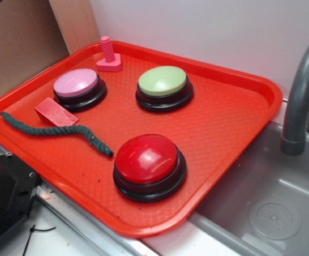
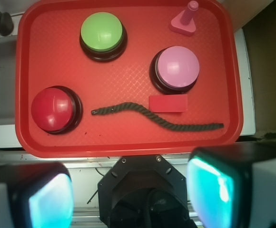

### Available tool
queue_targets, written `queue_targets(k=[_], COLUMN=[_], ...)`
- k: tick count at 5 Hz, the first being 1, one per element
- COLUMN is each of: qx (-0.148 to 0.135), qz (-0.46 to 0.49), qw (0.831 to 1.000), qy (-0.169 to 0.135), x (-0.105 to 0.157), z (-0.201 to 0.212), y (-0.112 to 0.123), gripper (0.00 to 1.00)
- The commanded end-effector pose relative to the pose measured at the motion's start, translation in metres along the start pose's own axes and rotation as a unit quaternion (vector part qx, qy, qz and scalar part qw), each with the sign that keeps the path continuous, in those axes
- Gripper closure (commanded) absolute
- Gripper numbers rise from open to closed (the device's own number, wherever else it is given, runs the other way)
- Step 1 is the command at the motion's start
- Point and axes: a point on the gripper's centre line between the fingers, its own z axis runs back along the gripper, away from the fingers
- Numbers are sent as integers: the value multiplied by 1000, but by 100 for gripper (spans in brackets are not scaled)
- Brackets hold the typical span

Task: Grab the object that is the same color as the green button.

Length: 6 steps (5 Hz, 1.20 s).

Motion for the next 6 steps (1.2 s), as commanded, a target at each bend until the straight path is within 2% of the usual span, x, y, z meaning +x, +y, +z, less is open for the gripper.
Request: queue_targets(k=[1,2,3,4,5,6], qx=[0,-11,-22,-21,-30,-32], qz=[0,79,165,288,405,516], qw=[1000,997,986,957,914,856], qy=[0,4,3,4,-9,-16], x=[0,6,12,19,31,41], z=[0,-9,-22,-46,-78,-110], y=[0,4,7,9,19,23], gripper=[0,0,0,0,0,0])
